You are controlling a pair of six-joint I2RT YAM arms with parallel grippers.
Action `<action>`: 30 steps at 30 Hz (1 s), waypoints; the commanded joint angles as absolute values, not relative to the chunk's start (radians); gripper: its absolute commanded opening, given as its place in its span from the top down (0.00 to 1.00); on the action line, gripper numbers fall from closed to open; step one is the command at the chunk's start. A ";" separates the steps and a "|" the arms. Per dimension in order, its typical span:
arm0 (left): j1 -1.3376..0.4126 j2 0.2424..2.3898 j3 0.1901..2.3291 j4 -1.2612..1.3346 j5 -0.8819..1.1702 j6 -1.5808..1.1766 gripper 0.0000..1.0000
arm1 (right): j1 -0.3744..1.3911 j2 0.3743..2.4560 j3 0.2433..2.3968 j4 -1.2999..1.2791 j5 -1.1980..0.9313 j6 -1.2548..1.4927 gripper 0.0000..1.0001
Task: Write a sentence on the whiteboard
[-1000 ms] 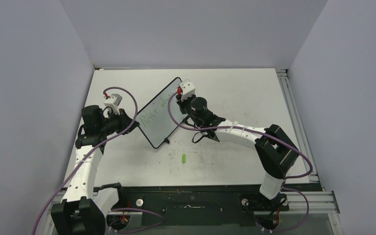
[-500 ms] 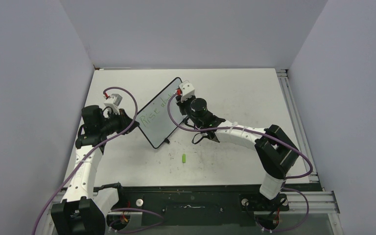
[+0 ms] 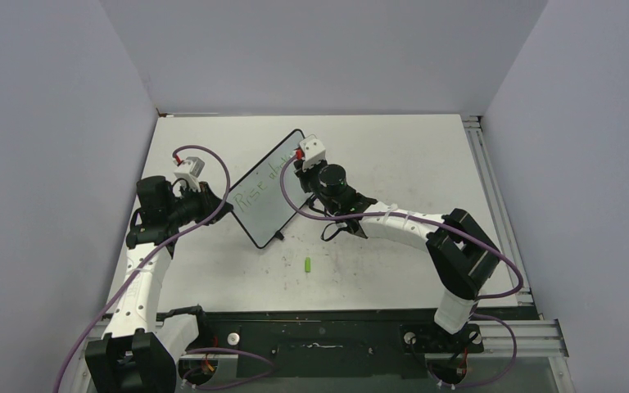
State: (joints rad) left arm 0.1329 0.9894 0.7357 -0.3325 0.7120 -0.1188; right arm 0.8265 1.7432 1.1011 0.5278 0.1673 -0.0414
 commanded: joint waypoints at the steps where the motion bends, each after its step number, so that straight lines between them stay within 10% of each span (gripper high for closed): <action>1: 0.136 0.966 0.780 -0.299 0.731 -0.121 1.00 | 0.838 1.695 1.094 0.582 0.153 -0.045 0.95; 30: 0.136 0.964 0.781 -0.299 0.731 -0.121 1.00 | 0.825 1.720 1.141 0.589 0.188 -0.042 0.95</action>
